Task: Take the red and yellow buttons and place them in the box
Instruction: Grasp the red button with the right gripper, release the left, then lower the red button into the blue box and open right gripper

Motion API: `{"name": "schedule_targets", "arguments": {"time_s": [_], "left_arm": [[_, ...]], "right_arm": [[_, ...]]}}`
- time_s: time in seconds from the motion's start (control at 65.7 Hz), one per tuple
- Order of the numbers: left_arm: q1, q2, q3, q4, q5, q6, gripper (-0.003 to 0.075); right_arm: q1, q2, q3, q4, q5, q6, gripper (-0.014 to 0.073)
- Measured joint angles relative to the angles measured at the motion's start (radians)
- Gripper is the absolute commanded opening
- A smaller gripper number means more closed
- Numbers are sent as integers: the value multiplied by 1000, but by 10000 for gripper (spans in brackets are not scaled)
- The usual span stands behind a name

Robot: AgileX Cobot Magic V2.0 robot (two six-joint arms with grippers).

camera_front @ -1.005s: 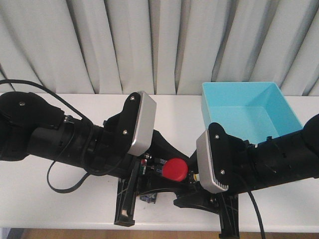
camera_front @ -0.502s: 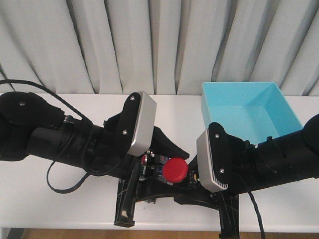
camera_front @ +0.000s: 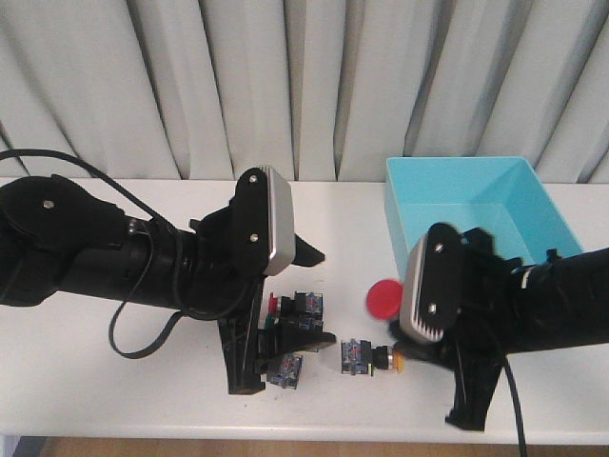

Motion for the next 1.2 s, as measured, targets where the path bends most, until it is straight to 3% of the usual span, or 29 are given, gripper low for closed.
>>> {"name": "schedule_targets", "arguments": {"time_s": [0.228,0.335,0.502,0.883,1.202], "left_arm": [[0,40,0,166,-68,-180,580],[0,58,0,182,-69,-198,580],[0,68,0,182,-69,-201,580],[0,70,0,183,-69,-202,580],[0,70,0,183,-69,-204,580]], "right_arm": [[-173,50,-109,-376,22,807,189],[-260,131,-212,-439,113,992,190],[-322,314,-379,-456,214,1074,192],[-329,778,-703,-459,332,1140,207],[-329,951,-791,-459,427,1145,246]]}}
